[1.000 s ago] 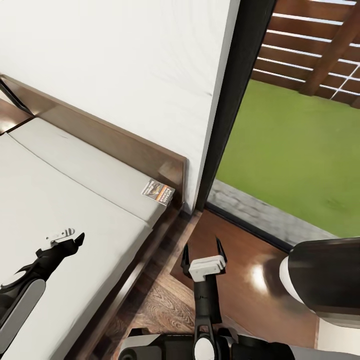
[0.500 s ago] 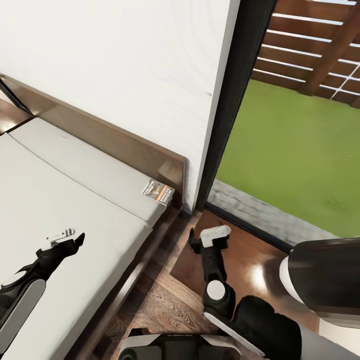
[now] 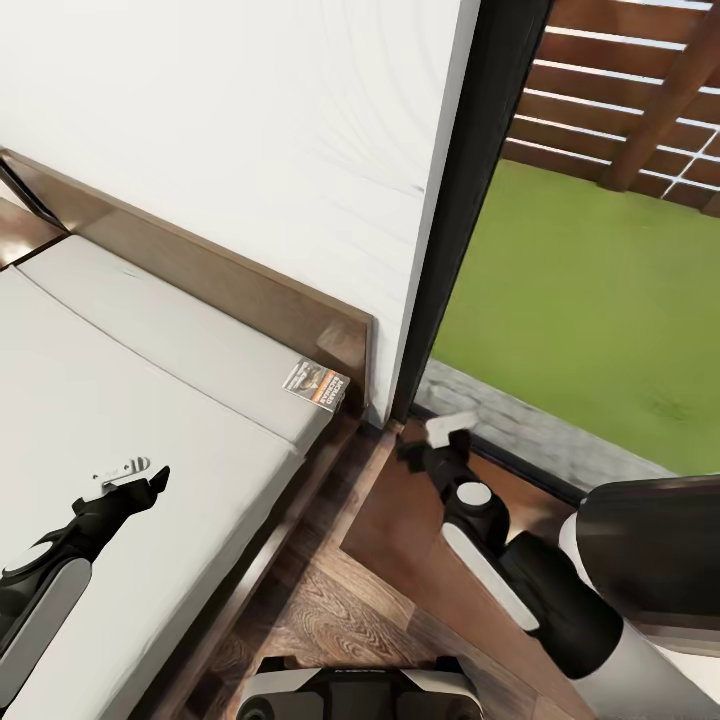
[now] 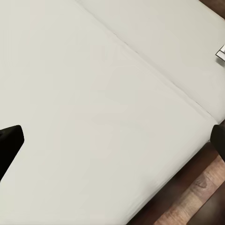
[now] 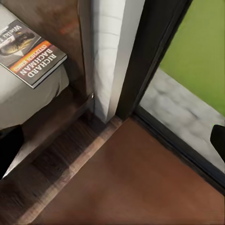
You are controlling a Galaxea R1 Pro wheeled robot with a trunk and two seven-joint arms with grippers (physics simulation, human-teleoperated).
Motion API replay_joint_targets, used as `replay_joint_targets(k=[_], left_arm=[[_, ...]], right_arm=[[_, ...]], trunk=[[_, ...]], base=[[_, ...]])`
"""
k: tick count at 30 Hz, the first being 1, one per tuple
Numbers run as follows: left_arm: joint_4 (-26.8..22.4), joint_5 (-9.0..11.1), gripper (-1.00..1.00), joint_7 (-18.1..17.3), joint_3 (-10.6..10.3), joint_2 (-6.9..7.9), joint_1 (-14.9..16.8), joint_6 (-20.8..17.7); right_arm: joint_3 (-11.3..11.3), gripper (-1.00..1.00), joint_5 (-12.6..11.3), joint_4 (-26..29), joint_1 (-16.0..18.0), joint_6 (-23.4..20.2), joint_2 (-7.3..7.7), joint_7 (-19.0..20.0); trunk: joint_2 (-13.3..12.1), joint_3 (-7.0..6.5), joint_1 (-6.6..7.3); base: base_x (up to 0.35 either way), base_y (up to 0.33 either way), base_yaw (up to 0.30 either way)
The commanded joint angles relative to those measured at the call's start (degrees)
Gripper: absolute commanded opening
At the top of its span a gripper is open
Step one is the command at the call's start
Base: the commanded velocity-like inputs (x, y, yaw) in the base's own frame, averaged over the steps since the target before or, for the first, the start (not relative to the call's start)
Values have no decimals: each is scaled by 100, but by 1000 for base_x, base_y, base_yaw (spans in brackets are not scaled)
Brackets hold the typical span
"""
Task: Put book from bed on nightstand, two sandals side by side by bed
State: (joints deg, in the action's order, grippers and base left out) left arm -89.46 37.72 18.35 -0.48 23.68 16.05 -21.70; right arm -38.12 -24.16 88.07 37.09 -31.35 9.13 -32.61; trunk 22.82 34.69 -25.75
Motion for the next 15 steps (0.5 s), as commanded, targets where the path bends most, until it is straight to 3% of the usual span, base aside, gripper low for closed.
replay_joint_targets(k=[1,3,8,13,14,15], left_arm=[[-10,60,100,46,-5,4,3,-18],[-10,60,100,46,-5,4,3,-18],[-10,60,100,46,2,5,3,-18],[-10,60,100,44,37,4,3,-18],[-10,60,100,42,54,4,3,-18],[-10,60,100,43,56,4,3,-18]], right_arm=[[116,100,-70,-3,8,-68,-12,102],[476,100,-109,-56,8,-254,-68,539],[1000,100,-150,-304,22,-522,-235,1264],[1289,100,-195,-715,53,-600,-374,1804],[1432,100,-292,-1097,119,-622,-480,2174],[1458,100,-331,-1187,146,-625,-507,2256]], trunk=[[10,8,-3],[10,8,-3],[10,8,-3],[10,8,-3],[10,8,-3],[10,8,-3]], base=[[0,0,0],[0,0,0],[0,0,0],[0,0,0],[0,0,0],[0,0,0]])
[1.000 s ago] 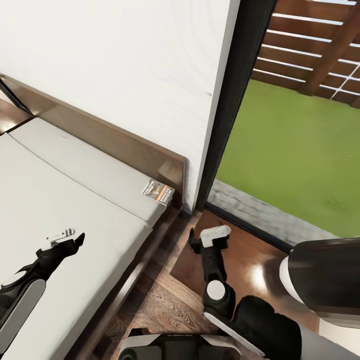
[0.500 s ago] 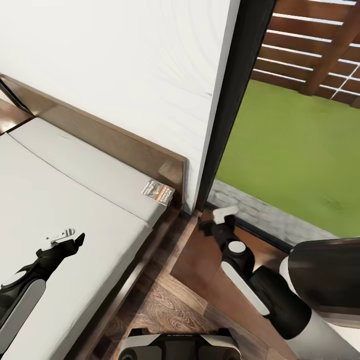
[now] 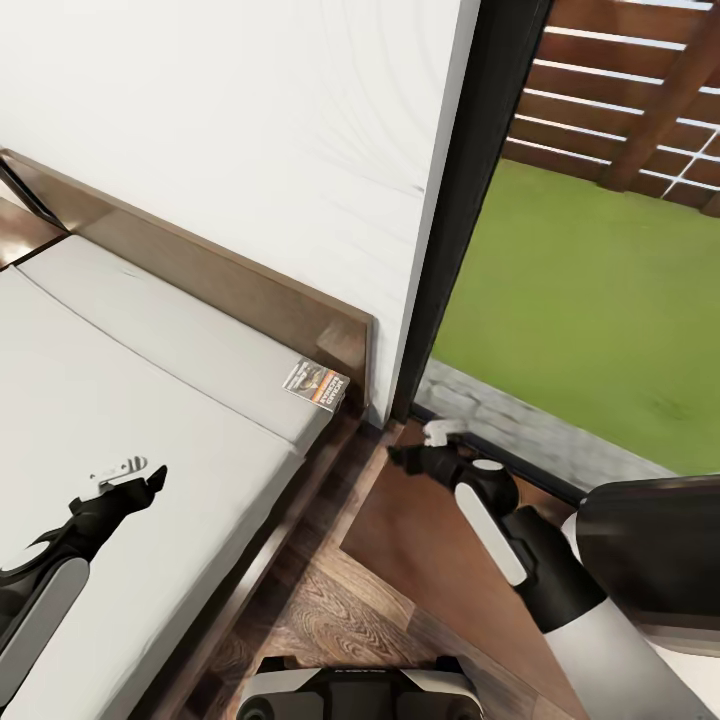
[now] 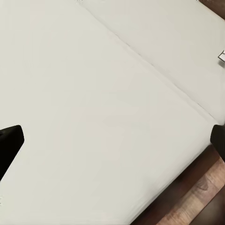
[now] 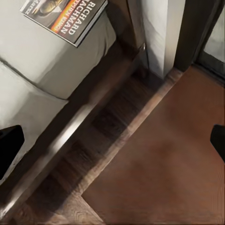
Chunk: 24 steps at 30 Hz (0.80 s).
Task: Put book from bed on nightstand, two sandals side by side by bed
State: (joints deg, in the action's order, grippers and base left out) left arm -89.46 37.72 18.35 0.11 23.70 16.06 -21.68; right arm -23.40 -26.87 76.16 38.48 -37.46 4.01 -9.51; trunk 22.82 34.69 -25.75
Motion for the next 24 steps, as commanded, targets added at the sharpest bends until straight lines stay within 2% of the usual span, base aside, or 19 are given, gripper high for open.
replay_joint_targets(k=[1,3,4,8,10,12,16,22,23,24], left_arm=[[-10,60,100,42,-1,3,3,-20],[-10,60,100,41,0,3,3,-20],[-10,60,100,40,0,2,3,-20],[-10,60,100,42,0,3,3,-20],[-10,60,100,43,-11,0,3,-20],[-10,60,100,43,-26,-2,3,-20],[-10,60,100,41,-39,-2,3,-20],[-10,60,100,41,-44,-1,3,-19],[-10,60,100,42,-51,-1,3,-13],[-10,60,100,41,-52,-2,3,-13]], right_arm=[[10,100,-102,-82,37,-16,-20,24],[66,100,-245,-327,138,-20,-76,230],[108,100,-488,-655,272,-23,-116,450],[142,100,-844,-1000,403,-19,-129,693],[190,100,-1246,-1378,555,-11,-132,971],[219,100,-1535,-1746,738,6,-132,1231],[235,100,-1690,-2110,986,31,-136,1511],[251,100,-1755,-2514,1344,49,-137,1857],[255,100,-1806,-3144,1726,151,-160,2090],[255,100,-1828,-3261,1787,196,-177,2128]], trunk=[[10,8,-3],[10,8,-3],[10,8,-3],[10,8,-3],[10,8,-3],[10,8,-3],[10,8,-3],[10,8,-3],[10,8,-3],[10,8,-3]], base=[[0,0,0],[0,0,0],[0,0,0],[0,0,0],[0,0,0],[0,0,0],[0,0,0],[0,0,0],[0,0,0],[0,0,0]])
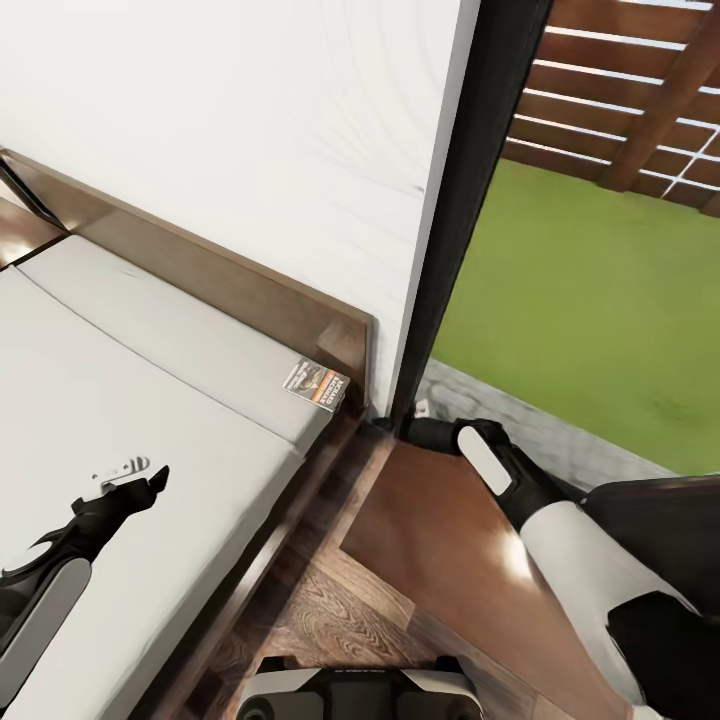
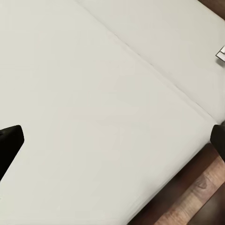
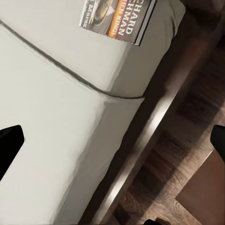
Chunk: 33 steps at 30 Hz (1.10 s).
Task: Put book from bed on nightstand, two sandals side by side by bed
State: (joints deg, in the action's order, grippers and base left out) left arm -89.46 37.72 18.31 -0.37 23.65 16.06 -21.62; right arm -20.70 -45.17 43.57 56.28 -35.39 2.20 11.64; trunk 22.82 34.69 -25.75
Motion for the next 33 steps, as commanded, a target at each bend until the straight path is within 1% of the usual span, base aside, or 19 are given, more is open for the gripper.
replay_joint_targets(k=[1,4,5,8,9,10,11,13,15,20,21,23,24,25,29,30,33], left_arm=[[-12,60,100,45,-6,2,3,-19],[-15,60,100,45,-12,0,3,-18],[-16,60,100,43,-13,0,3,-18],[-16,60,100,42,-11,-1,3,-18],[-15,60,100,41,-10,-1,3,-18],[-16,60,100,41,-9,1,3,-18],[-18,60,100,41,-8,0,3,-18],[-18,62,100,41,-11,0,3,-18],[-19,62,100,41,-38,-1,3,-18],[-19,60,100,41,-93,-1,3,-7],[-19,60,100,41,-105,-1,3,-1],[-19,60,100,41,-116,-1,3,2],[-19,60,100,41,-131,-1,3,5],[-19,60,100,41,-137,-1,3,3],[-19,60,100,41,-140,-1,3,1],[-19,60,100,41,-134,-1,3,0],[-19,60,100,41,-141,-1,3,0]], right_arm=[[-14,100,-23,-117,67,44,-14,53],[-14,100,-103,-540,279,299,-91,280],[-14,100,-127,-729,361,409,-115,434],[-13,100,-147,-964,458,522,-136,702],[-13,100,-154,-1069,504,569,-144,896],[-13,100,-157,-1106,520,588,-147,992],[-13,100,-165,-1193,552,657,-152,1278],[-13,100,-174,-1230,564,712,-155,1473],[-13,100,-232,-1277,577,807,-157,1896],[-8,100,-305,-1324,583,895,-158,2446],[-7,100,-319,-1334,584,928,-158,2672],[-3,100,-328,-1340,585,953,-158,2867],[4,100,-336,-1345,585,976,-155,3076],[20,100,-338,-1347,585,984,-150,3160],[146,100,-340,-1345,586,993,-144,3248],[323,100,-337,-1344,586,997,-139,3293],[420,100,-336,-1343,586,998,-135,3313]], trunk=[[10,8,-3],[10,8,-3],[10,8,-3],[10,8,-3],[10,8,-3],[10,8,-3],[10,8,-3],[10,8,-3],[10,8,-3],[10,8,-3],[10,8,-3],[10,8,-3],[10,8,-3],[10,8,-3],[10,8,-3],[10,8,-3],[10,8,-3]], base=[[0,0,0],[0,0,0],[0,0,0],[0,0,0],[0,0,0],[0,0,0],[0,0,0],[0,0,0],[0,0,0],[0,0,0],[0,0,0],[0,0,0],[0,0,0],[0,0,0],[0,0,0],[0,0,0],[0,0,0]])
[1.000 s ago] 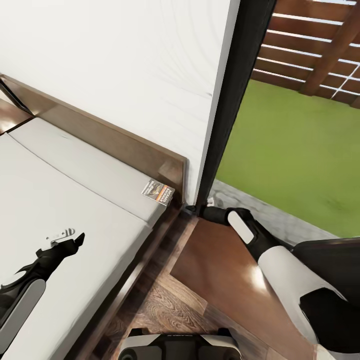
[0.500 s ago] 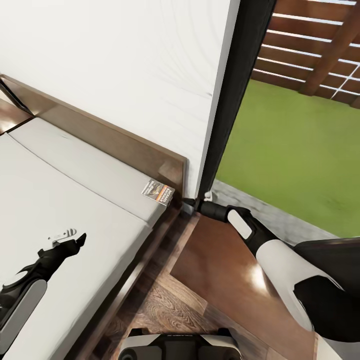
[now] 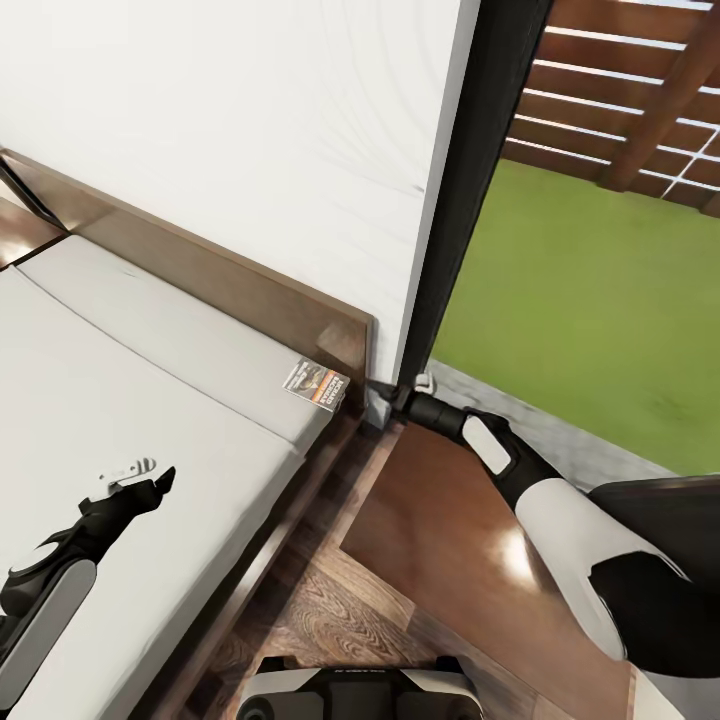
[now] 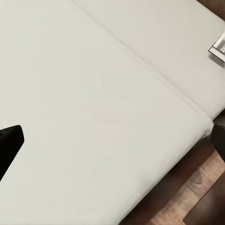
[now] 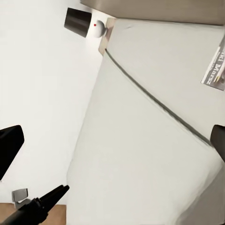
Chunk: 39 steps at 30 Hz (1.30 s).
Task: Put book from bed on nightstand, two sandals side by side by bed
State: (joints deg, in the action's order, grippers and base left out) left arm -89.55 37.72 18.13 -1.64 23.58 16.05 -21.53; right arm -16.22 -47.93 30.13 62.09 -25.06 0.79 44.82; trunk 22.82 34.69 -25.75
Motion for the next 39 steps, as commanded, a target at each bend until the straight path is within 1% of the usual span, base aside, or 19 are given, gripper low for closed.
replay_joint_targets(k=[1,4,12,14,15,20,29,39], left_arm=[[-9,60,100,59,-15,6,4,-9],[-9,60,100,59,-19,6,4,-15],[-9,60,100,59,-20,6,4,-18],[-9,60,100,59,-20,6,4,-18],[-9,60,100,59,-16,6,4,-23],[-9,60,100,59,-12,6,4,-29],[-9,60,100,59,-9,6,4,-36],[-9,60,100,59,-3,6,4,-36]], right_arm=[[-14,100,-59,2,5,-35,7,-2],[41,100,-54,27,5,-34,9,-8],[60,100,-81,44,5,-51,17,-23],[59,100,-155,44,5,-56,17,-23],[52,100,-364,45,5,-76,7,-23],[57,100,-484,61,5,-116,9,-30],[58,100,-496,63,5,-121,10,-34],[61,100,-506,63,5,-130,14,-34]], trunk=[[10,8,-3],[10,8,-3],[10,8,-3],[10,8,-3],[10,8,-3],[10,8,-3],[10,8,-3],[10,8,-3]], base=[[0,0,0],[0,0,0],[0,0,0],[0,0,0],[0,0,0],[0,0,0],[0,0,16],[0,0,177]])
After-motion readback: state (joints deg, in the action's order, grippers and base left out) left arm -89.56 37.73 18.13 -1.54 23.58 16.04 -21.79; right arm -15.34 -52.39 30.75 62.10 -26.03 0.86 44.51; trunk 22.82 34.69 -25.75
